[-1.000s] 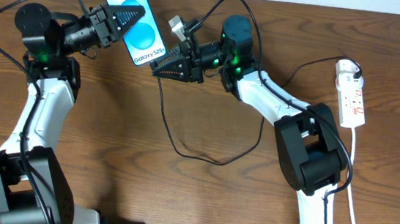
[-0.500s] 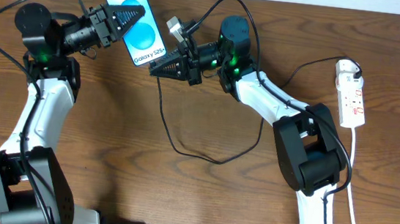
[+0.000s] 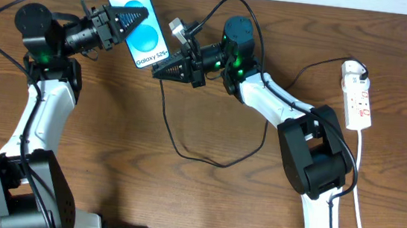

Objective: Plug charger to phone and switch on socket

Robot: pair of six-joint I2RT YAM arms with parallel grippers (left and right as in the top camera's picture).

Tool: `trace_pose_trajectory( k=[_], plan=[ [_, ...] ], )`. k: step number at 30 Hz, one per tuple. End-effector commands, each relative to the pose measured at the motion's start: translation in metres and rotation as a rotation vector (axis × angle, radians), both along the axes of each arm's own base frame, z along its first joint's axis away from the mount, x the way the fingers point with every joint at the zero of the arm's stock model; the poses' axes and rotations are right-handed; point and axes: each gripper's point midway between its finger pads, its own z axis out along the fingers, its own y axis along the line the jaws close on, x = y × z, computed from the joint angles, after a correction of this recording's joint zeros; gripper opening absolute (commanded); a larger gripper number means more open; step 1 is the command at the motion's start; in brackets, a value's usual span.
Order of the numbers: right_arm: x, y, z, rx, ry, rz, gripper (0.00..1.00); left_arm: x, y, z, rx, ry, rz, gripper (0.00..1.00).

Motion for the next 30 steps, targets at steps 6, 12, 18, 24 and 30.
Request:
trace_pose_trajectory(
  k=[6, 12, 18, 24, 30],
  plan=[
    [-0.0002, 0.0014, 0.012, 0.017, -0.027, -0.006, 0.01, -0.0091, -0.0022, 0.0099, 0.03, -0.062, -0.033, 0.07],
    [-0.0003, 0.0014, 0.012, 0.018, -0.027, -0.006, 0.01, -0.0128, -0.0041, 0.0087, 0.036, -0.063, -0.057, 0.07],
    [0.0003, 0.0016, 0.0121, 0.018, -0.027, -0.009, 0.01, -0.017, -0.0061, 0.0077, 0.044, -0.07, -0.084, 0.07],
    [0.0023, 0.0021, 0.0128, 0.021, -0.029, -0.021, 0.01, -0.017, -0.0061, 0.0077, 0.044, -0.069, -0.084, 0.07],
    [0.0053, 0.003, 0.0156, 0.027, -0.031, -0.041, 0.01, -0.017, -0.0061, 0.0077, 0.044, -0.069, -0.084, 0.07]
  ],
)
